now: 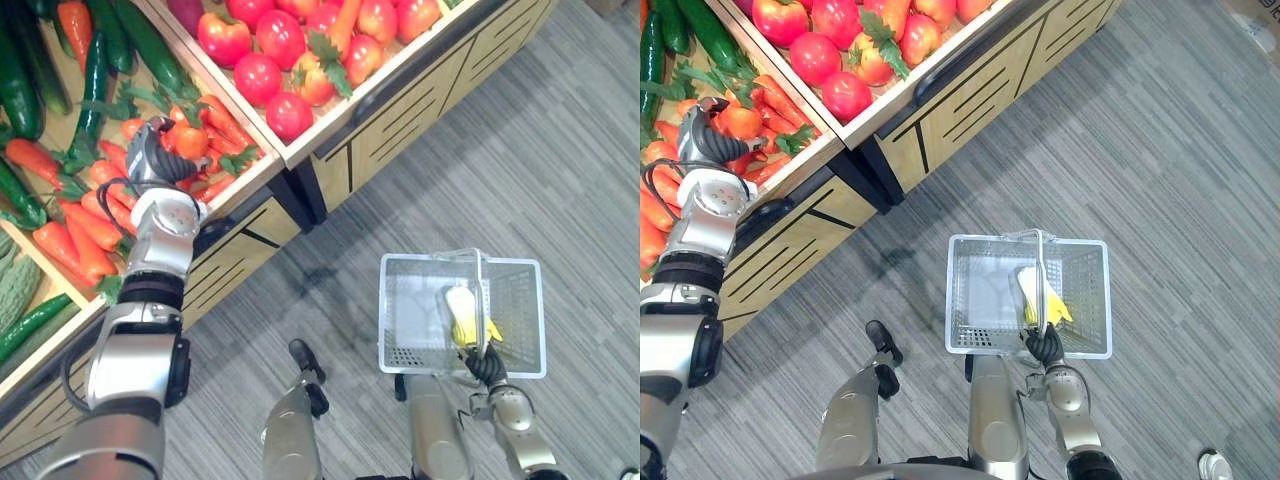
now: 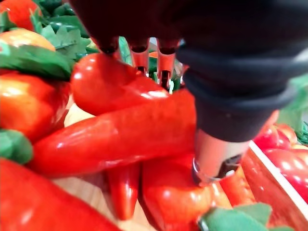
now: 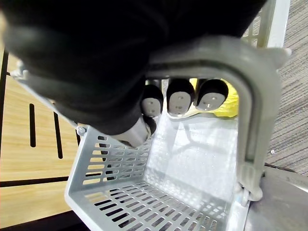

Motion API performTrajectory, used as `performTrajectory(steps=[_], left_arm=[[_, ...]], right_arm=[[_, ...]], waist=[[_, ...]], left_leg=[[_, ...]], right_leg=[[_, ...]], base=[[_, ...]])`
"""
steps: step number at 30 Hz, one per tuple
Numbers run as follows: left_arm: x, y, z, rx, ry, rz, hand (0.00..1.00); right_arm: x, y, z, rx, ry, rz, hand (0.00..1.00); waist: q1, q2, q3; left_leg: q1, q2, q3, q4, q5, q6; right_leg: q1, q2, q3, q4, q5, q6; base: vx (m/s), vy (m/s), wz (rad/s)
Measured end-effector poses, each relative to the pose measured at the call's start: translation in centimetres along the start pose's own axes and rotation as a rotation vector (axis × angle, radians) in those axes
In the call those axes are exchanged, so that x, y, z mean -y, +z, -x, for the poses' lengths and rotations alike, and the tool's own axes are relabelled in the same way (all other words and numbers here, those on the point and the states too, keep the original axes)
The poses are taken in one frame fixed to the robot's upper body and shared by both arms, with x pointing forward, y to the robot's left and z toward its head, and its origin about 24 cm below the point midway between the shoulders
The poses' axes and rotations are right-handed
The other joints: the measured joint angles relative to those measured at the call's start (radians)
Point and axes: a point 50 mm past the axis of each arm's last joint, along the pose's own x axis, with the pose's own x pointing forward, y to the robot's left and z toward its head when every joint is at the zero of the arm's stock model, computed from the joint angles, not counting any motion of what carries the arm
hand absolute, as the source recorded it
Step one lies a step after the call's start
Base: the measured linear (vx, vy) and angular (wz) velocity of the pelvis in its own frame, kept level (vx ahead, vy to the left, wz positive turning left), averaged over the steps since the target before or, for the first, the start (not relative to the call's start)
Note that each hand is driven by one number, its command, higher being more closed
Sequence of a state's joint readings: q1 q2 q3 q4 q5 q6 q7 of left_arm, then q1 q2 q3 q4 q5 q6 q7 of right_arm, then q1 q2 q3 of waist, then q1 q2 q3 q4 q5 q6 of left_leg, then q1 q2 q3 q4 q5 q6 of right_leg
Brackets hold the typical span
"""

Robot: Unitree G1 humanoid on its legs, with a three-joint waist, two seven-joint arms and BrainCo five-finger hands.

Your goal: Pick vegetable in the basket

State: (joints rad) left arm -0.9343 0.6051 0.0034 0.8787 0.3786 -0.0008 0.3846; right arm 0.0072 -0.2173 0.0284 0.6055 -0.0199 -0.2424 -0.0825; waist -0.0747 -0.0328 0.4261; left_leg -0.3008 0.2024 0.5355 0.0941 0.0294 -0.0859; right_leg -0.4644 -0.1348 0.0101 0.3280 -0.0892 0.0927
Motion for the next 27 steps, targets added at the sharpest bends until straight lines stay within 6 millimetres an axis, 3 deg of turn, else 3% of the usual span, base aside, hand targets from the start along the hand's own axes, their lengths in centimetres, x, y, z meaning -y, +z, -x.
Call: performTrajectory(steps=[4,15,23,27], left_arm=[[0.2,0.7,-0.1,0.032,-0.01,-0.008,1.0],[1.3,-0.9,0.6,-0.022,-0.05,-0.036,1.0],[1.4,-1.7,1.3,-0.035,-0.054,-0.042,1.0],[0.6,-1.3,1.4,-0.001,-0.02,-0.018,1.0]], right_arm=[[0.0,0.2,-0.2,0.006,-0.002,0.0,1.0],[0.0,-0.2,-0.1,-0.009,-0.003,0.002,1.0],[0.5,-1.8,0.8,-0.082,-0.05,0.017,1.0],[0.7,-3.3,1.8,-0.143,-0.068,0.018,1.0]], waist=[[-0.003,-0.001,0.001],[-0.007,-0.002,0.001],[0.0,-0.005,-0.003],[0.021,-0.016,-0.041]], left_leg=[[-0.002,-0.011,0.002,-0.023,0.007,0.003],[0.059,-0.018,0.005,-0.046,0.017,0.002],[0.14,-0.031,-0.024,-0.071,0.02,0.0],[0.161,-0.04,-0.042,-0.093,0.034,0.001]], right_leg=[[-0.008,-0.007,0.0,0.001,0.0,0.001],[0.042,-0.01,-0.004,0.001,0.001,0.002],[0.144,-0.024,-0.052,-0.016,0.001,0.002],[0.185,-0.03,-0.076,-0.047,0.005,0.007]], base=[[0.0,0.0,0.03],[0.08,-0.01,0.0],[0.06,-0.015,0.12],[0.04,-0.015,0.14]])
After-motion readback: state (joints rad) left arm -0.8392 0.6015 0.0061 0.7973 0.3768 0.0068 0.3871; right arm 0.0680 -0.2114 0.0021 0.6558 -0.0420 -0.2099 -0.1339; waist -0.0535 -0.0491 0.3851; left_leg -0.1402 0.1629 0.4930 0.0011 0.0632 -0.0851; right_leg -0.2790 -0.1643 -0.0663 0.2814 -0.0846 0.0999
